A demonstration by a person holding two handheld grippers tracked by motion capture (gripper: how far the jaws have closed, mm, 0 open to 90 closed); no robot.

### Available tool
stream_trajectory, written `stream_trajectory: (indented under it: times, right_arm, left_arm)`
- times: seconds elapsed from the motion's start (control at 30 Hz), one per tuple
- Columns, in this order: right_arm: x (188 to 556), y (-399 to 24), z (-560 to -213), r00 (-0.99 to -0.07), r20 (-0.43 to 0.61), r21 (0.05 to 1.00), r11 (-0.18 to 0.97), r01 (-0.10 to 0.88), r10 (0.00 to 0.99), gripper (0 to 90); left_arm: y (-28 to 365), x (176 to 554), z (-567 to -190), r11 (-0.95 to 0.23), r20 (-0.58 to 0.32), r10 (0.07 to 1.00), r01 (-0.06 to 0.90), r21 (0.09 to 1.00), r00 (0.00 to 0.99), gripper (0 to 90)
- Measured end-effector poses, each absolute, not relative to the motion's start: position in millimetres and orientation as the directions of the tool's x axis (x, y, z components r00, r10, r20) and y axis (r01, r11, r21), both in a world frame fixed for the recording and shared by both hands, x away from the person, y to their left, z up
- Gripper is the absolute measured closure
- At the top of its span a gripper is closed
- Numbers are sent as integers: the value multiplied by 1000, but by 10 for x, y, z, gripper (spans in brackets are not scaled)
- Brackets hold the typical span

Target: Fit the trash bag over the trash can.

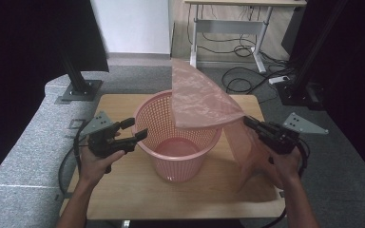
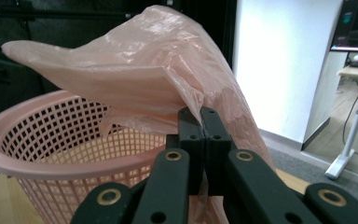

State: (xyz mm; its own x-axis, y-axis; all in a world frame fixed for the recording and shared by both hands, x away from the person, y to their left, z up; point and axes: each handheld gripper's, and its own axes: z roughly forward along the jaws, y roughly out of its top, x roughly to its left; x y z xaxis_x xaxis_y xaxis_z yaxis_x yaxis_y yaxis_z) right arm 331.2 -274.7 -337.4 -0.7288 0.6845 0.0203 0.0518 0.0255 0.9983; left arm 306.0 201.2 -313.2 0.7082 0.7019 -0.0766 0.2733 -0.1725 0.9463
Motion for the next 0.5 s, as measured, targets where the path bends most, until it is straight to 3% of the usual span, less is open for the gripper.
stream_trajectory:
  times: [0.5]
  right_arm:
    - [3407, -2497, -3460, -755, 31, 993, 65, 97, 655, 883]
  left_arm:
    - [1860, 3023, -3182, -192, -93, 642, 277, 942, 761, 319]
